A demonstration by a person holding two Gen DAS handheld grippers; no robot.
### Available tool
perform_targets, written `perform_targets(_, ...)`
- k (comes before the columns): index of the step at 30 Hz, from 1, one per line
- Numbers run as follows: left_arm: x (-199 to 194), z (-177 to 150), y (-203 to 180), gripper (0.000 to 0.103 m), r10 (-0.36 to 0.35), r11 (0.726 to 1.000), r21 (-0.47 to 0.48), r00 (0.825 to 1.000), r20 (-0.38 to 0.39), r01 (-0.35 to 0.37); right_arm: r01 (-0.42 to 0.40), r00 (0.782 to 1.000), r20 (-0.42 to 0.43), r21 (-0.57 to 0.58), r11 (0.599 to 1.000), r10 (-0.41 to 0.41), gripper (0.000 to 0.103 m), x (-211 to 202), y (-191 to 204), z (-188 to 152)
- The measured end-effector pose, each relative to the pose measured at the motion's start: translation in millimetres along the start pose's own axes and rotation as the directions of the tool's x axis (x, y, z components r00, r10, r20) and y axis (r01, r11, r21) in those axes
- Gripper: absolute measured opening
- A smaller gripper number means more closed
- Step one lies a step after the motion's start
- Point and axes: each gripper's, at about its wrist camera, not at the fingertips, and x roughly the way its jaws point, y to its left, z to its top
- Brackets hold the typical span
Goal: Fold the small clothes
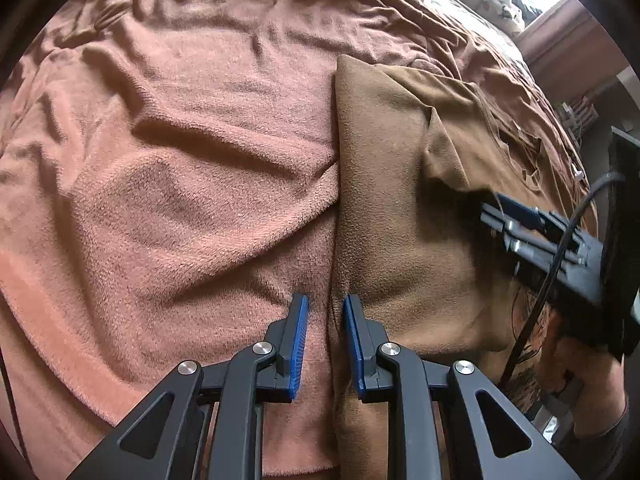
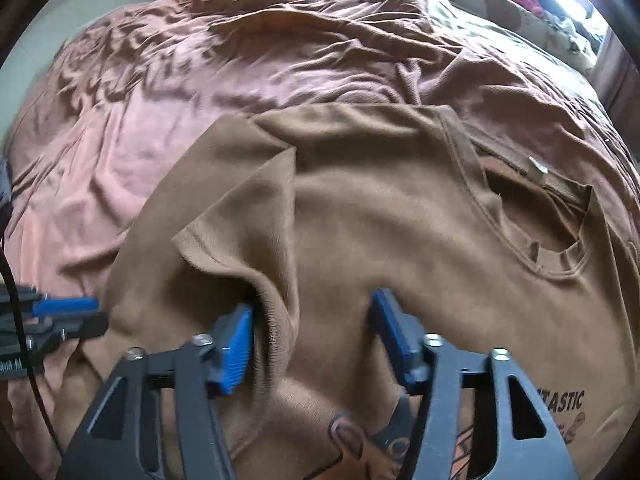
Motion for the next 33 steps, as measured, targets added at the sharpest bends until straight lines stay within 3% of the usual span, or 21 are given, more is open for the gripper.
perform_targets(2,0.2,0.3,0.8,0.022,-0.005,1.000,-0.003,1.000,-0.001,0.005,0.000,1.000,0.012,0.013,1.000,0.000,0.028,-0.3,-4.0,1.2)
perform_targets(3,0.2,0.5,1.0,0.022,-0.006,1.000,-0.003,1.000,-0.002,0.006,-0.005,1.000,0.017,0.021,1.000,0.004,0.012,-0.7,-7.0,0.8)
perform_targets(4,0.0,0.3,0.8,0.022,-0.005,1.000,0.000,1.000,-0.002,0.005,-0.009,1.000,0.017,0.033,0.999,0.008,0.006,-1.0,-10.3,-0.1)
perform_targets(13,-4.6,3.1,-5.6,0.022,0.019,1.000,0.010,1.000,-0.001,-0.019,-0.138,0.990,0.018,0.242,0.960,0.138,0.000,-14.5,-47.8,-31.6)
perform_targets(17,-18.0,12.2,-14.7,0.022,0.057,0.997,0.055,0.996,0.071,-0.061,-0.195,0.981,0.041,0.291,0.937,0.191,0.000,-23.0,-60.5,-34.6)
perform_targets(22,-22.3,37.3,-17.0,0.022,0.054,0.997,0.045,0.994,0.097,-0.058,-0.267,0.963,0.071,0.370,0.890,0.260,0.000,-34.3,-82.2,-42.2)
perform_targets(33,5.8,74.3,-33.0,0.022,0.048,0.998,0.039,0.993,0.107,-0.053,-0.264,0.963,0.062,0.418,0.869,0.262,0.000,-38.9,-96.6,-62.6)
